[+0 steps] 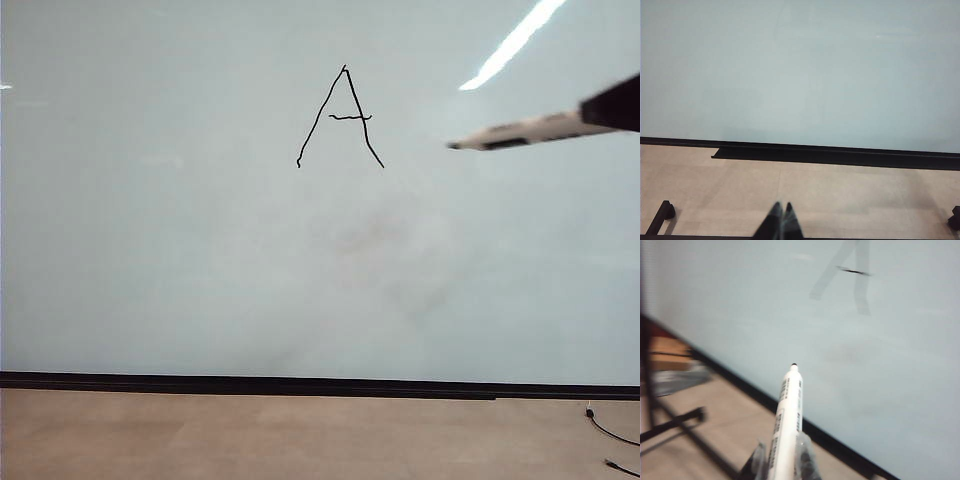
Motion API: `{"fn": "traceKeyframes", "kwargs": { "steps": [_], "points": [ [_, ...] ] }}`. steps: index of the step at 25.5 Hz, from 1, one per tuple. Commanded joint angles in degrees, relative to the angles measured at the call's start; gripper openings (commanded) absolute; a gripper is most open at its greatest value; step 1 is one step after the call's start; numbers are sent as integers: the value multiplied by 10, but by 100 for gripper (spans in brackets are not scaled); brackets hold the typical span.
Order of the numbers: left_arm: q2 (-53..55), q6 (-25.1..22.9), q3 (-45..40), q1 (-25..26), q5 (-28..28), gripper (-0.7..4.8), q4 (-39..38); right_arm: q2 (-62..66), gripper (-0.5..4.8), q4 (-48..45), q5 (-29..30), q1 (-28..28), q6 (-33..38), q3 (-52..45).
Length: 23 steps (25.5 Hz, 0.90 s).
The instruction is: Pick up the pen on the shelf to the right of the whiteboard and write the letter A.
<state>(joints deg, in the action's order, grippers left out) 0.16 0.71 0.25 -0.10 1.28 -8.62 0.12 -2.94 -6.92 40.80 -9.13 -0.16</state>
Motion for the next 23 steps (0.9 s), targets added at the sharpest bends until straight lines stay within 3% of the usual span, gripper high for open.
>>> {"fn": "traceKeyframes", "kwargs": {
  "steps": [1, 4, 8, 11, 14, 23],
  "points": [
    [0, -2, 1, 0, 0, -5, 5, 0, -8, -13, 14, -63, 0, 2],
    [0, -3, 1, 0, 0, -4, 5, 0, -8, -15, 43, -161, 2, 2],
    [0, -3, 1, 0, 0, -5, 5, 0, -8, -16, 117, -335, 34, 2],
    [0, -3, 1, 0, 0, -4, 5, 0, -9, -16, 135, -416, 52, 2],
    [0, -3, 1, 0, 0, -5, 5, 0, -8, -15, 146, -455, 66, 2],
    [0, -3, 1, 0, 0, -4, 5, 0, -8, 14, 121, -453, 66, 2]
  ]
}}
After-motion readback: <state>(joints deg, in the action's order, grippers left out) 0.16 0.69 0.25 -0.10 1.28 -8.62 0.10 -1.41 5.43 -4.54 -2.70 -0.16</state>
